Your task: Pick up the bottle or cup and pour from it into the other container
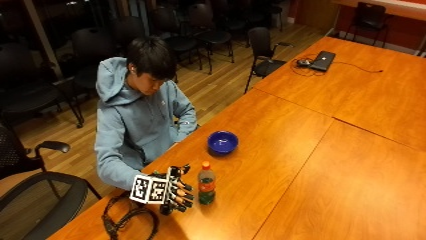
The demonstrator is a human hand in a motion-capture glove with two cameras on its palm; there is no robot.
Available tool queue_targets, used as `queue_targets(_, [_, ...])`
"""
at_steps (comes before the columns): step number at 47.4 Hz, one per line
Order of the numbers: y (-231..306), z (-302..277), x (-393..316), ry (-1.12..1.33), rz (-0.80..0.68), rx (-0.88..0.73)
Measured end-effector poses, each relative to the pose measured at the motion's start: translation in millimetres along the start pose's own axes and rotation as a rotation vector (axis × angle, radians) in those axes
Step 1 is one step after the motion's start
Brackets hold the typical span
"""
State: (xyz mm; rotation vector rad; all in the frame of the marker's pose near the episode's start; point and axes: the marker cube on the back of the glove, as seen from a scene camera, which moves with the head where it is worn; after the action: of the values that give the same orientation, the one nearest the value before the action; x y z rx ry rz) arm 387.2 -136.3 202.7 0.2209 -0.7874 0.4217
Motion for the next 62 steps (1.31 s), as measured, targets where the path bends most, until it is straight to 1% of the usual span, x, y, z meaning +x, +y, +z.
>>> queue_targets(27, [-37,71,-29,-0.448,-0.071,-0.147])
queue_targets(33, [-42,91,-39,-0.493,-0.091,-0.106])
queue_targets(44, [-53,109,-50,-0.558,-0.081,0.006])
queue_targets(62, [-55,125,-68,-0.561,-0.055,0.068])
